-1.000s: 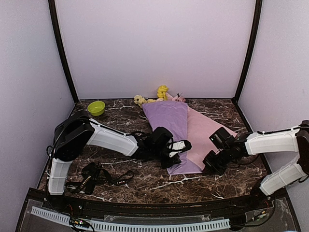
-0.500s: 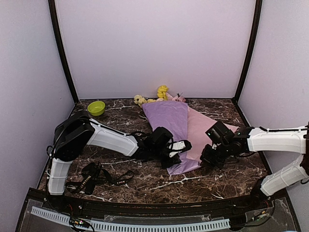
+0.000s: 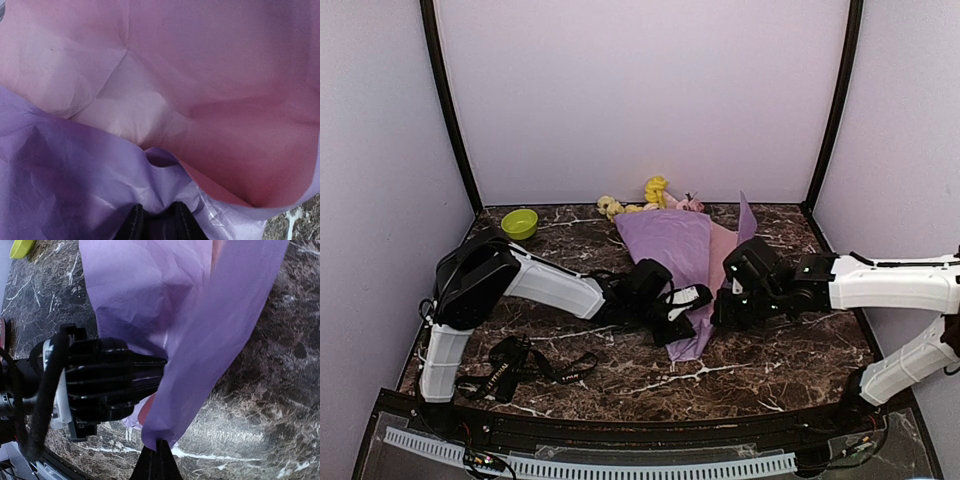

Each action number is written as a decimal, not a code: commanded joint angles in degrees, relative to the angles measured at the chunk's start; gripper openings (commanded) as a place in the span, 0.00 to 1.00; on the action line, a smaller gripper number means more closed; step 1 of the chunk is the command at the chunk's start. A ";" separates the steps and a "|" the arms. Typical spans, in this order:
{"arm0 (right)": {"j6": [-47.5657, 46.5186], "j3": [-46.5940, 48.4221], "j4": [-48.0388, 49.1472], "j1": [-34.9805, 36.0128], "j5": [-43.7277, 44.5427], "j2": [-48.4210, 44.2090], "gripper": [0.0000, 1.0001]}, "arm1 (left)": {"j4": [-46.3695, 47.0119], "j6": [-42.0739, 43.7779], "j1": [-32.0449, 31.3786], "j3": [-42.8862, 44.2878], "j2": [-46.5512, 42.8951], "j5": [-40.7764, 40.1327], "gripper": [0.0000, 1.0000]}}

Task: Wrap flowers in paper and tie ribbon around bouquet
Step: Pick up the two-thirds-folded wrapping paper from the center of the board, then fold the two-thirds-folded wrapping paper at the center of the board.

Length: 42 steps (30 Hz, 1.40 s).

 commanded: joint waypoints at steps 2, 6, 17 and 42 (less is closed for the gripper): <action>-9.60 -1.66 8.63 1.98 3.30 0.95 0.00 | -4.29 -4.81 1.31 -2.94 3.25 4.80 0.21; -15.39 -1.44 12.99 4.29 4.67 2.73 0.00 | -3.46 -6.10 2.50 -3.23 3.29 7.09 0.20; -26.52 -1.95 19.66 9.83 5.08 7.61 0.00 | -1.88 -8.35 4.41 -3.97 3.65 10.43 0.20; -33.55 -2.49 23.09 11.08 10.81 22.08 0.00 | 2.79 -14.84 12.19 -6.94 -7.58 16.14 0.52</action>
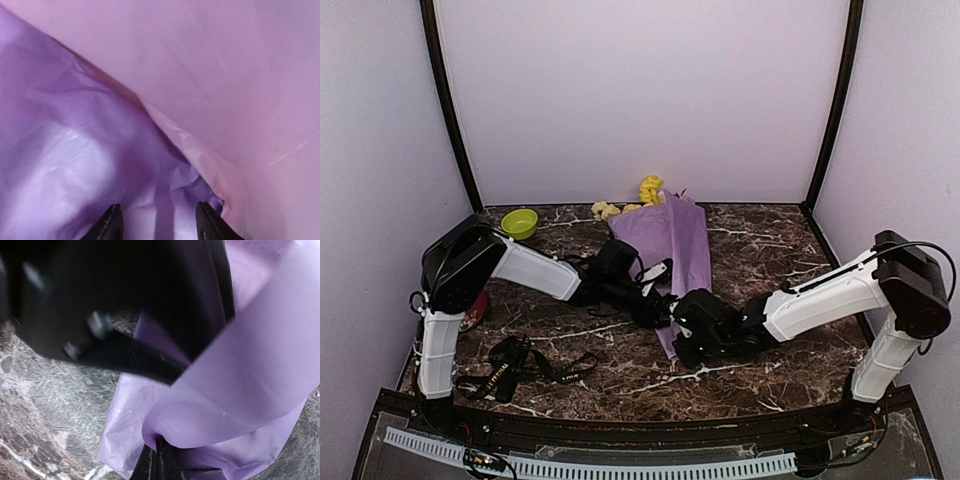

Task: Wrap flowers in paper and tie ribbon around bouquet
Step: Fold the two-thirds-folded wrapping paper at the center of the board.

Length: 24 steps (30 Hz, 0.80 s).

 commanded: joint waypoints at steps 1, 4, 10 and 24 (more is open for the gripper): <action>-0.34 -0.09 0.25 0.54 0.68 1.93 0.00 | -3.22 -1.86 2.54 -2.36 -6.35 -2.00 0.52; -0.40 0.23 -0.54 0.64 0.80 2.32 0.00 | -3.33 -2.74 4.78 -4.23 -9.72 -3.71 0.52; -1.71 2.00 -1.63 1.00 1.30 2.65 0.00 | -3.24 -4.74 8.80 -8.06 -11.12 -11.43 0.50; -10.25 11.59 -9.00 7.80 8.31 5.54 0.00 | 3.78 -12.11 8.95 -8.68 -2.60 -9.14 0.46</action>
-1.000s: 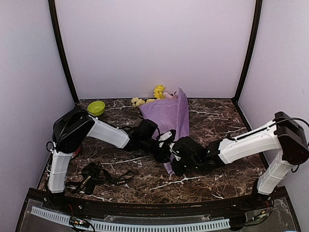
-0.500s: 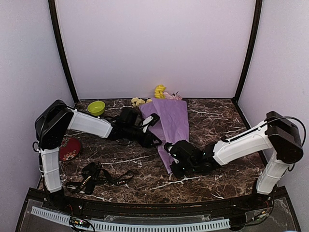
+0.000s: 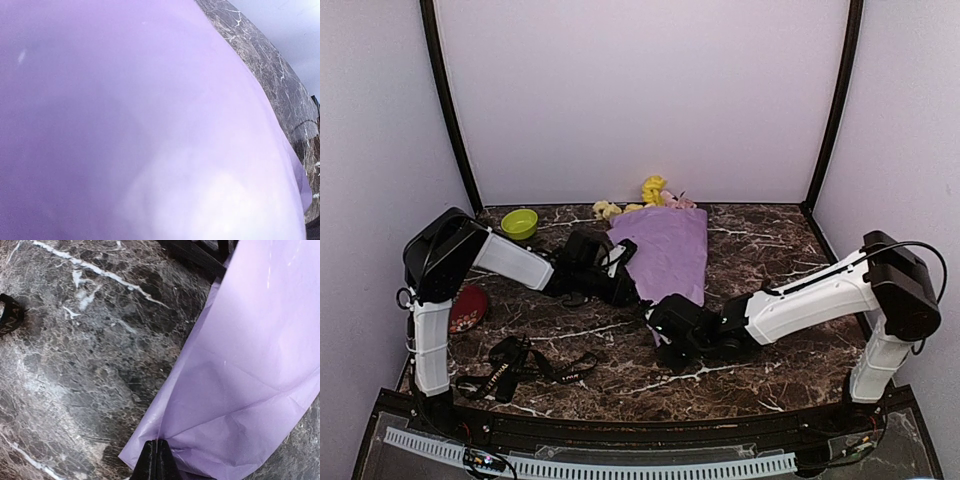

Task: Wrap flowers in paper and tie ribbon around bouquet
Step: Fold the two-thirds-folded wrapping paper at the center of the board.

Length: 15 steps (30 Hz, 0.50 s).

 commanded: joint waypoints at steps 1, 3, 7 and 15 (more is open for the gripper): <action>-5.13 3.77 -3.02 3.29 3.59 1.74 0.00 | 0.90 -2.74 -0.34 -1.04 1.76 0.50 0.46; -6.21 4.35 -3.44 3.78 3.39 2.92 0.00 | 1.15 -2.82 -0.38 -1.28 1.68 0.71 0.45; -6.18 3.27 -3.21 3.82 3.10 4.88 0.00 | -0.72 -1.93 0.08 -1.35 -0.43 -0.04 0.44; -5.74 2.87 -3.55 3.83 2.73 7.96 0.00 | -9.20 -0.14 6.54 -2.98 -8.23 -0.84 0.47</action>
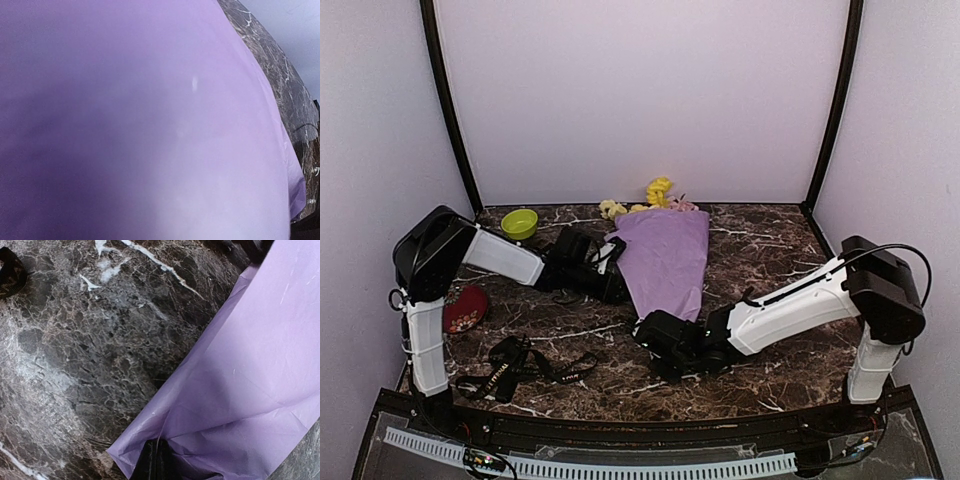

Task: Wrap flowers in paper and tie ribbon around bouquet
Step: Fold the two-thirds-folded wrapping paper at the center of the board.

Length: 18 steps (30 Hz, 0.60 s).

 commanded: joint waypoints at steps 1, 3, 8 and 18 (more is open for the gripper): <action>0.08 -0.42 -1.67 0.53 -0.63 2.37 0.00 | -6.99 0.40 6.05 -2.90 -7.54 -0.87 0.48; 0.30 -0.51 -1.52 0.52 -0.71 2.13 0.00 | -7.57 -0.23 8.02 -4.73 -10.03 -0.82 0.48; 0.16 -0.52 -1.72 0.47 -0.54 2.02 0.00 | -5.75 -4.46 8.67 -8.73 -15.21 2.90 0.49; -0.31 0.03 -2.06 0.47 -0.07 2.08 0.00 | 24.74 -22.71 3.11 -13.96 -7.39 16.93 0.68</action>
